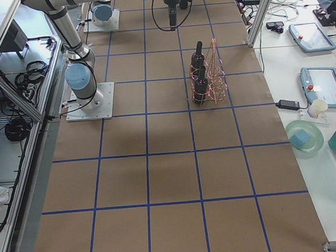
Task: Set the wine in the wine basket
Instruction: 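Lift the bottle by its neck with the left gripper, tilting it upright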
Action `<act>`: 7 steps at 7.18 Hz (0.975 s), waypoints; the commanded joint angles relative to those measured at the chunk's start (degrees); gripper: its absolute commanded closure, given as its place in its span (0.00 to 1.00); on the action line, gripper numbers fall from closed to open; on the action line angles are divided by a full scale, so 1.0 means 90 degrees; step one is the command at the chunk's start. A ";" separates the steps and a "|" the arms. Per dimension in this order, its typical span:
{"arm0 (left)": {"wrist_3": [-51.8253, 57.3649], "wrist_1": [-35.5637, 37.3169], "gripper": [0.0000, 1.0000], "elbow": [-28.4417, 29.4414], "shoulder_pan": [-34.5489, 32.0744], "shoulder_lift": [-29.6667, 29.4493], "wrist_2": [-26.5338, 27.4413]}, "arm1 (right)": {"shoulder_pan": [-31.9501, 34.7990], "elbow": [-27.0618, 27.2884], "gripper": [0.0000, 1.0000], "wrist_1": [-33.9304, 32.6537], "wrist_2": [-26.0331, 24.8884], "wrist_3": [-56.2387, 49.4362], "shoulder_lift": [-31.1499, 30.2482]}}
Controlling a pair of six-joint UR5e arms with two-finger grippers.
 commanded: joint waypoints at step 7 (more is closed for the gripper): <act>0.0112 -0.0083 0.02 -0.0103 0.0026 0.0133 0.0395 | 0.0000 0.0000 0.00 -0.0010 -0.0002 0.0000 0.0000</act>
